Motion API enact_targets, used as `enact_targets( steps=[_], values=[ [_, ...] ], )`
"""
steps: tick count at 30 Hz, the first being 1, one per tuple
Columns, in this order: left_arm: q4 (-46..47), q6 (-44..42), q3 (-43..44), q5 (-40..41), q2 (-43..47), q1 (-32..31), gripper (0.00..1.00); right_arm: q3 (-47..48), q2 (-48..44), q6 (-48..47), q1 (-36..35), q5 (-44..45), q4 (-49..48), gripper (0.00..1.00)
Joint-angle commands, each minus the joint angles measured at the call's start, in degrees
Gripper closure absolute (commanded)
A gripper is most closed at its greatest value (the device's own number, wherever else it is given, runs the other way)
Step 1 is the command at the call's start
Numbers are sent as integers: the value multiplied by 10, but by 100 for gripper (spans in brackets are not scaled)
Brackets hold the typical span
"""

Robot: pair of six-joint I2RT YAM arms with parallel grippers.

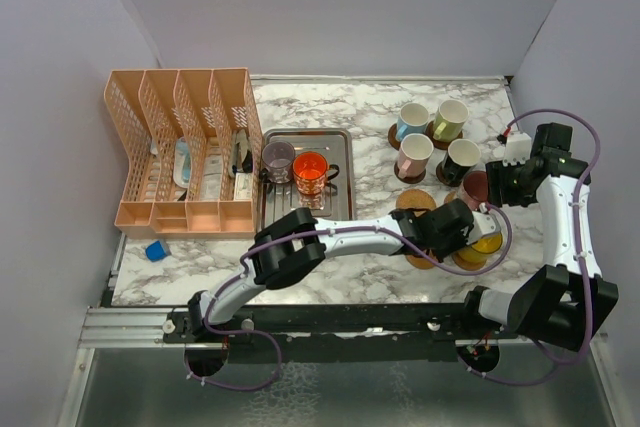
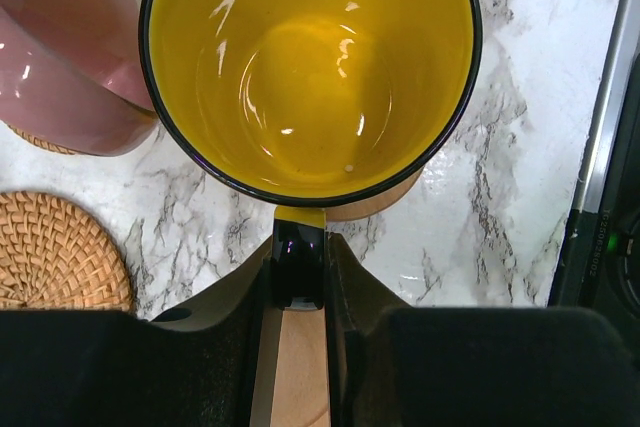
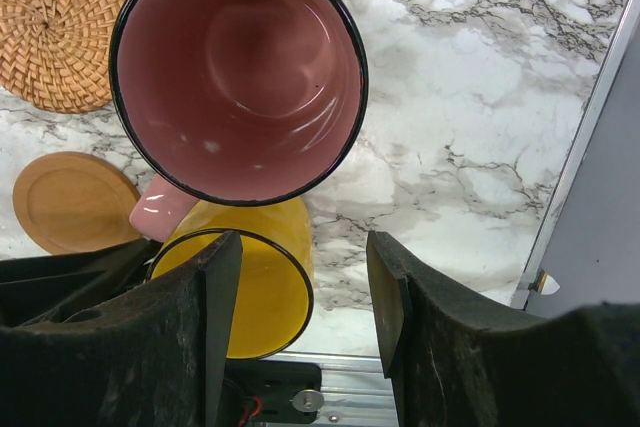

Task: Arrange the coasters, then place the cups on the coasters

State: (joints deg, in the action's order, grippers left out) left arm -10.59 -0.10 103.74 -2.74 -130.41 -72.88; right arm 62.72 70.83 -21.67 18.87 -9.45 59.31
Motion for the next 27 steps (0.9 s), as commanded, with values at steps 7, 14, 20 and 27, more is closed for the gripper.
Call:
enact_targets(
  steps=[7, 14, 20, 27],
  values=[
    [-22, 45, 4, 55, 25, -17, 100, 10, -2, 5, 4, 7, -8, 47],
    [-32, 47, 16, 47, 15, -21, 85, 2, -9, 1, 4, 8, -7, 47],
    [-34, 43, 19, 23, 13, -26, 73, -2, -12, -1, 4, 6, -8, 47],
    [-34, 40, 22, 6, 11, -28, 60, -8, -16, -3, 4, 4, -7, 47]
  ],
)
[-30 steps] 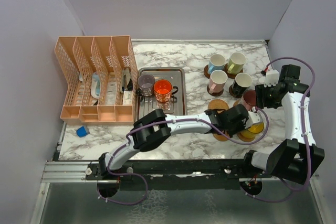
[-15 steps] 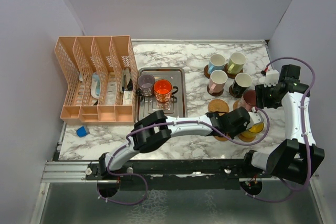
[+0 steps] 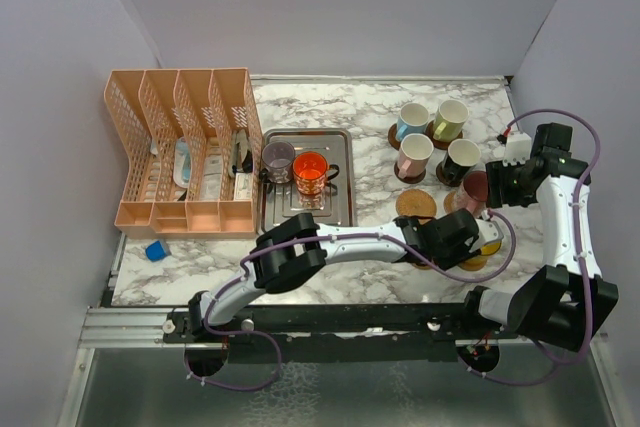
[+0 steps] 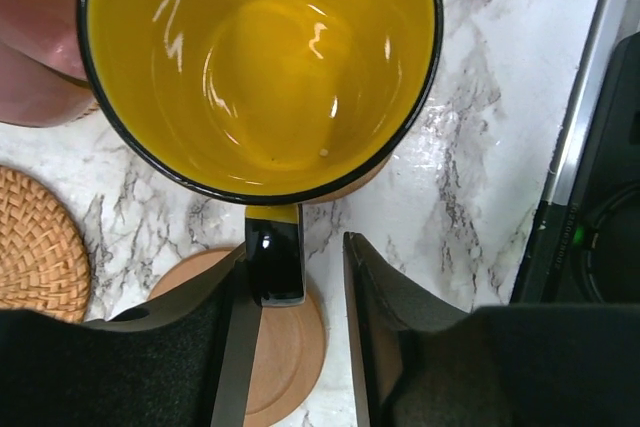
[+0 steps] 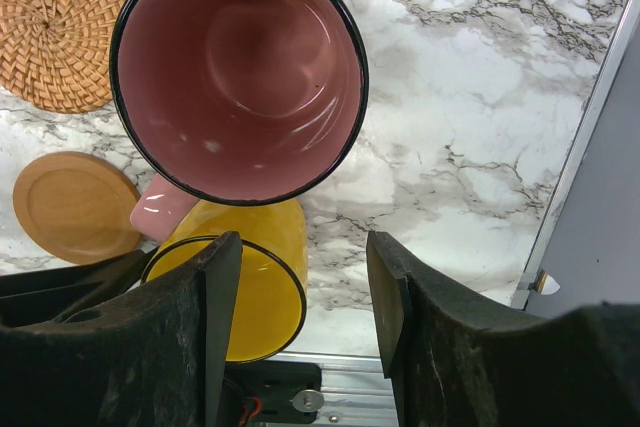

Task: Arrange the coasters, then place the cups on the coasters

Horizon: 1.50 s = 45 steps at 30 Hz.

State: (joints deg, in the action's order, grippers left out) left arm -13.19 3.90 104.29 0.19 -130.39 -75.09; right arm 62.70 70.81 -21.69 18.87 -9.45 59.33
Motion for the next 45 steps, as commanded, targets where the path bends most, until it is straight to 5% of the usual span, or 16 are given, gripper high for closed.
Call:
enact_targets(
  steps=[1, 19, 31, 39, 45],
  values=[
    [-10, 1, 20, -27, 9, -6, 59, -9, -18, -3, 4, 5, -8, 47],
    [-11, -25, 13, -123, 31, -8, 58, -9, -15, 5, 4, -5, -9, 47],
    [1, -86, -65, -155, 125, -9, 50, 28, 13, 15, 4, -76, -14, 47],
    [-52, -224, -114, -181, 201, 16, 45, 112, 48, 53, 4, -132, -22, 47],
    [-127, -314, -134, -139, 255, 102, 45, 151, 48, 55, 3, -195, -44, 47]
  ],
)
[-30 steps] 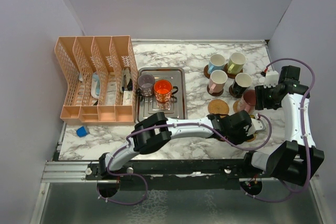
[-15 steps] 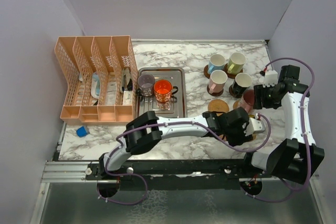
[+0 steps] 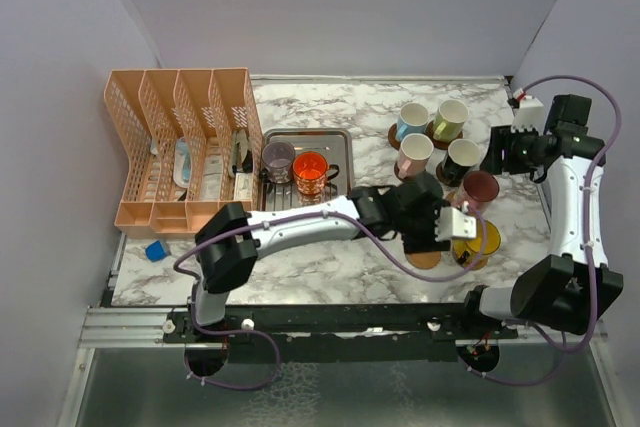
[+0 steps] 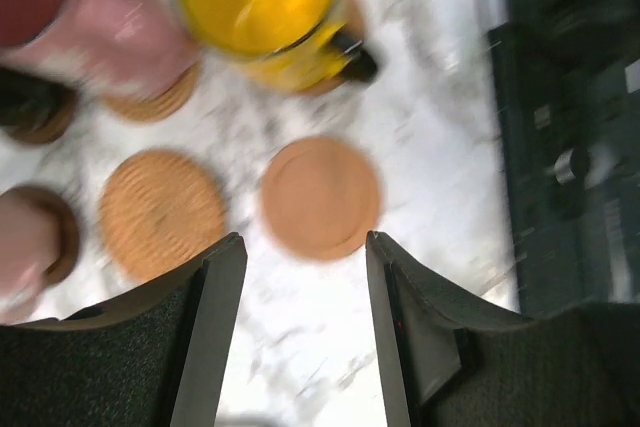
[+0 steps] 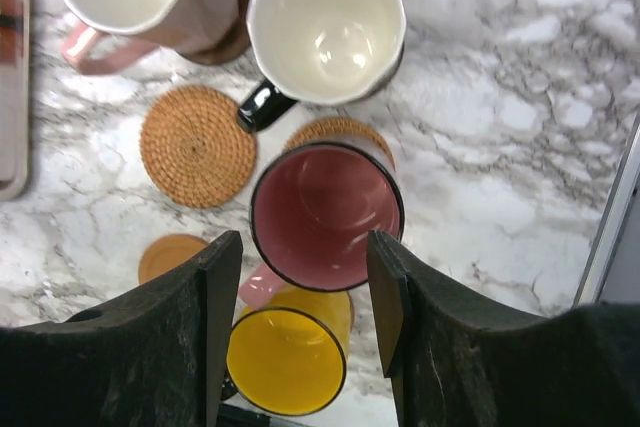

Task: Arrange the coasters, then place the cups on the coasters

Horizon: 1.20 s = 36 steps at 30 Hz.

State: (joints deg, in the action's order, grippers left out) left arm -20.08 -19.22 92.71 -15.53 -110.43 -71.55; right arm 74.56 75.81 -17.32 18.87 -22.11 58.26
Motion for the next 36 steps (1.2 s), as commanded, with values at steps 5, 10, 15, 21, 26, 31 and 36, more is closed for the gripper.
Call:
enact_targets(
  steps=[5, 10, 15, 21, 26, 31, 36],
  values=[
    [-90, -103, -36, 41, 106, 153, 45, 35, -24, 9, 3, -102, -75, 47],
    [-99, -73, -44, 50, 126, 244, 44, 36, -56, 38, 3, -54, -124, 47],
    [-103, -43, -22, 26, 123, 336, 44, 21, -79, 40, 3, -5, -193, 45],
    [-147, -49, 35, -29, 78, 429, 43, 30, -54, 33, 3, -94, -220, 43],
    [-182, -57, 54, -101, 52, 463, 32, 17, -52, 9, -8, -142, -220, 39],
    [-190, -30, 29, -114, 45, 450, 28, 17, -46, -4, -19, -148, -202, 38],
    [-189, 5, 4, -77, 44, 414, 39, 14, -40, 5, -22, -139, -199, 38]
  ],
)
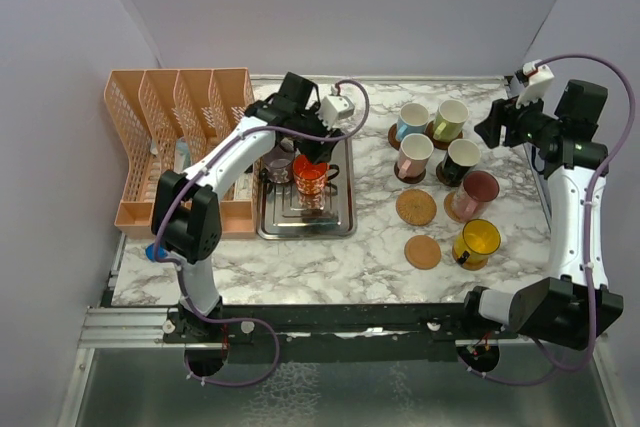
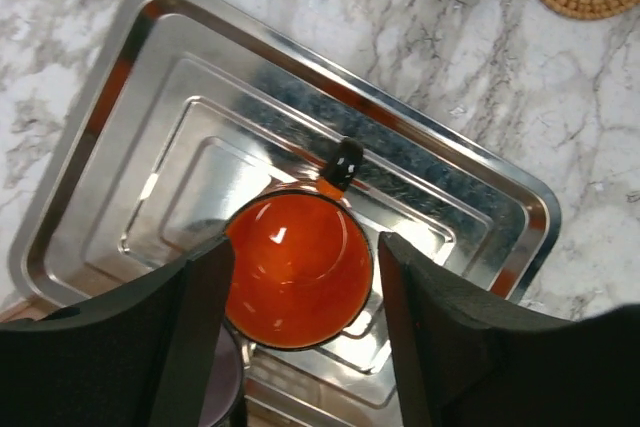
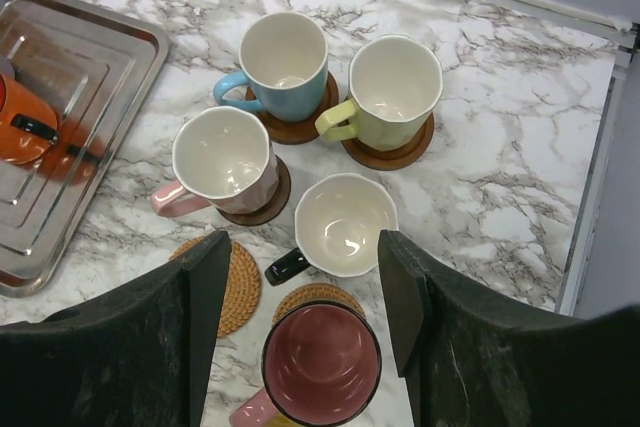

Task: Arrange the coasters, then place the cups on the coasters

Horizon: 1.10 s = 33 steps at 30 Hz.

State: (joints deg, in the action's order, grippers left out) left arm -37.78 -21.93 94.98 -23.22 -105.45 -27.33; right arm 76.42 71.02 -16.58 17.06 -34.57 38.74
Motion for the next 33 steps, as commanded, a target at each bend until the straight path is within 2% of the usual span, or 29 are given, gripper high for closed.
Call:
enact_targets(
  steps=[1, 10, 17, 26, 33],
  values=[
    [-11, 37, -24, 11, -7, -37, 40, -5, 9, -1, -4, -14, -4, 38],
    [-15, 13, -45, 109, -37, -63, 43, -29, 1, 2, -5, -12, -7, 38],
    [-17, -10, -49, 120, -44, -64, 49, -37, -3, 2, -5, -9, -1, 38],
    [-63, -40, -41, 42, -73, -66, 69, -43, -7, -1, -5, 4, 3, 38],
    [-91, -138, -44, 7, -48, -85, 92, -38, -9, 1, -6, 1, 12, 38]
  ],
)
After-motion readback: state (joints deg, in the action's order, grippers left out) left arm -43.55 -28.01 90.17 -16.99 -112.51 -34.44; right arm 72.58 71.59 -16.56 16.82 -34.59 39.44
